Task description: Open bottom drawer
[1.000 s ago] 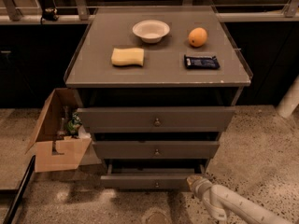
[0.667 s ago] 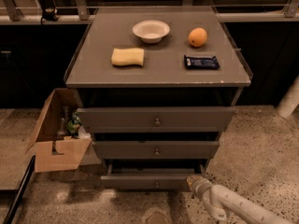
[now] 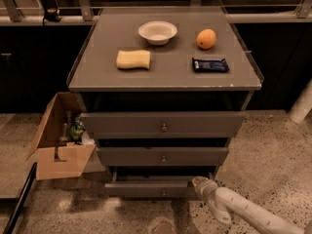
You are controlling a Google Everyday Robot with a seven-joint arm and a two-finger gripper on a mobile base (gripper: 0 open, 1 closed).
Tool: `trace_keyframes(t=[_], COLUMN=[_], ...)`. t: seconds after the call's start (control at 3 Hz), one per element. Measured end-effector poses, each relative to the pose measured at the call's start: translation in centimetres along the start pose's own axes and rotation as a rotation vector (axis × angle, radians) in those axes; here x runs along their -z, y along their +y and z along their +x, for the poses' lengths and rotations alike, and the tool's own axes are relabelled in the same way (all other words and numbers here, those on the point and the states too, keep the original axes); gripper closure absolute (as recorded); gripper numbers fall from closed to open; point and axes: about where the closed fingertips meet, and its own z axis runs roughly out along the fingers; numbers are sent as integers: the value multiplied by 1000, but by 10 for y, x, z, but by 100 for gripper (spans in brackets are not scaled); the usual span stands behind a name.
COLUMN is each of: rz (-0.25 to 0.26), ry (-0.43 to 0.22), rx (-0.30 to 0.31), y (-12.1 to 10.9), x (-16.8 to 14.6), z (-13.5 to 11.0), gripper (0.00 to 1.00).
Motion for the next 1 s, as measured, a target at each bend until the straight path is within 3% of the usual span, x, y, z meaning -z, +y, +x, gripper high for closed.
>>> trace_keyframes(t=[0.67, 1.0], rz=[28, 30], ry=[-25, -26], rx=[14, 14], y=[-2, -2], x=[-47, -48], z=[-9, -9], gripper=[100, 100])
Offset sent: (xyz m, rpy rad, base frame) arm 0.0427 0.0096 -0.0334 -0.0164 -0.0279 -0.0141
